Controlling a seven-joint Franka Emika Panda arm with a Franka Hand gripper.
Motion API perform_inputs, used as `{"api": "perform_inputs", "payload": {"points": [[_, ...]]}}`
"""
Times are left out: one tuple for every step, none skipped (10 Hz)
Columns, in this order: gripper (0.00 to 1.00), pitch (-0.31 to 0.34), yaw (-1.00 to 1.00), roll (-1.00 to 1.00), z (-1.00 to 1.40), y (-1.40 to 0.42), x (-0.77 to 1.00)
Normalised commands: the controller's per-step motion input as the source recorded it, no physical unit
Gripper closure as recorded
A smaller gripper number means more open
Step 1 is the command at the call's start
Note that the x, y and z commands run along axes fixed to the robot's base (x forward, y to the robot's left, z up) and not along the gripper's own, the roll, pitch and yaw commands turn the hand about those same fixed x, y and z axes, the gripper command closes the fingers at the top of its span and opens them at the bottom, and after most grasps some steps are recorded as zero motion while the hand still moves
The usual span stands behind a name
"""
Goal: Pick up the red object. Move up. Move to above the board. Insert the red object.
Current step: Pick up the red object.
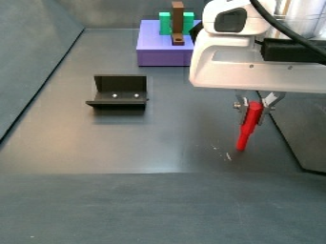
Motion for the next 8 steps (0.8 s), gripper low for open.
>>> {"api": "perform_inputs", "payload": {"points": [[1.0,0.0,0.0,0.0,0.0,0.0,0.0],[1.0,0.0,0.0,0.0,0.0,0.0,0.0],[1.0,0.0,0.0,0.0,0.0,0.0,0.0],[1.0,0.0,0.0,0.0,0.0,0.0,0.0],[1.0,0.0,0.0,0.0,0.0,0.0,0.0],[1.0,0.0,0.0,0.0,0.0,0.0,0.0],[1.0,0.0,0.0,0.0,0.0,0.0,0.0],[1.0,0.0,0.0,0.0,0.0,0.0,0.0]]}}
